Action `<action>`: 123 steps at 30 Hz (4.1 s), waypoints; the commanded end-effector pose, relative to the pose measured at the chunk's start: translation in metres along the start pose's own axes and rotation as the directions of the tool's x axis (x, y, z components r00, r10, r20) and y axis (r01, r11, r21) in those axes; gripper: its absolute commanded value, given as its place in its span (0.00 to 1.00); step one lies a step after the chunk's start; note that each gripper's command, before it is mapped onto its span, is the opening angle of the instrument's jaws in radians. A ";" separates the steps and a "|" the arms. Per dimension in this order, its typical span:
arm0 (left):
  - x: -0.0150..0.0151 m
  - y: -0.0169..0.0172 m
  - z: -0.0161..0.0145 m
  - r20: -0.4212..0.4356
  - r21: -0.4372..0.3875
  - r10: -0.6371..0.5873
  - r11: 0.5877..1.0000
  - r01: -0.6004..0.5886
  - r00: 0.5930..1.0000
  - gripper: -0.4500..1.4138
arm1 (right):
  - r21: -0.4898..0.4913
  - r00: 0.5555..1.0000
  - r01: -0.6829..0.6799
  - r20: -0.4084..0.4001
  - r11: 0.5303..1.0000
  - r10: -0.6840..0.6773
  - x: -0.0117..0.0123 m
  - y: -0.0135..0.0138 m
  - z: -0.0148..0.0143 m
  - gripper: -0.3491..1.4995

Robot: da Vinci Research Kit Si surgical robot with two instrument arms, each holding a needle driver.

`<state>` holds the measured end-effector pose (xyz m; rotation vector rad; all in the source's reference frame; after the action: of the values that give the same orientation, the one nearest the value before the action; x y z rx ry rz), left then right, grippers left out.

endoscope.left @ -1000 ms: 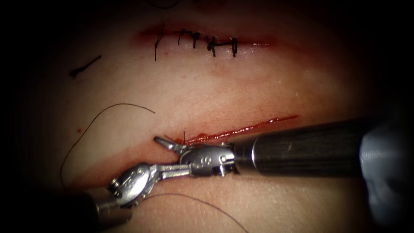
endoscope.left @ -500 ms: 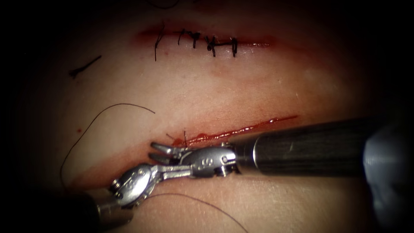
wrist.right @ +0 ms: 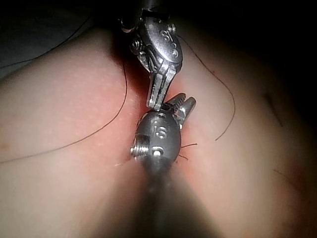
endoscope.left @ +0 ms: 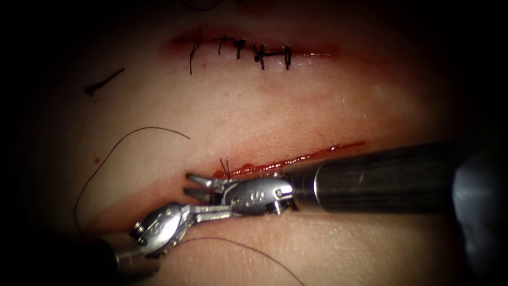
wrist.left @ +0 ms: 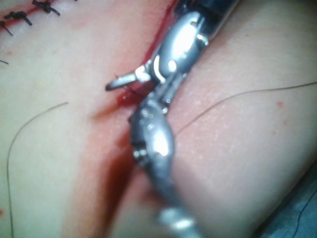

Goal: Wound Closure

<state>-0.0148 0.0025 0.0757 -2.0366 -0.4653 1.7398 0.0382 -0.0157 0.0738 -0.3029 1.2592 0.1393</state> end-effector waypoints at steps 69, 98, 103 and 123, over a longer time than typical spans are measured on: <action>-0.0085 -0.0210 -0.0137 0.381 0.277 -0.169 0.959 0.062 0.909 0.70 | -0.016 0.997 -0.059 0.051 0.998 0.060 -0.0014 0.0001 -0.0115 0.96; 0.0000 -0.0039 -0.0137 0.412 0.105 -0.035 0.994 -0.010 0.910 0.61 | -0.017 0.996 -0.066 0.052 0.998 0.067 -0.0016 0.0004 -0.0116 0.96; 0.0001 0.0023 -0.0087 0.521 -0.005 0.076 0.996 -0.086 0.850 0.60 | -0.018 0.996 -0.075 0.051 0.997 0.075 -0.0016 0.0008 -0.0121 0.95; -0.0097 0.0039 0.0020 0.627 -0.115 0.211 0.977 -0.178 0.750 0.49 | -0.069 0.993 -0.091 0.072 0.993 0.096 -0.0013 0.0015 -0.0153 0.95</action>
<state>-0.0181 -0.0050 0.0813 -1.5032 -0.4984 2.5821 0.0228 -0.0180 0.0701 -0.2964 1.1932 0.2700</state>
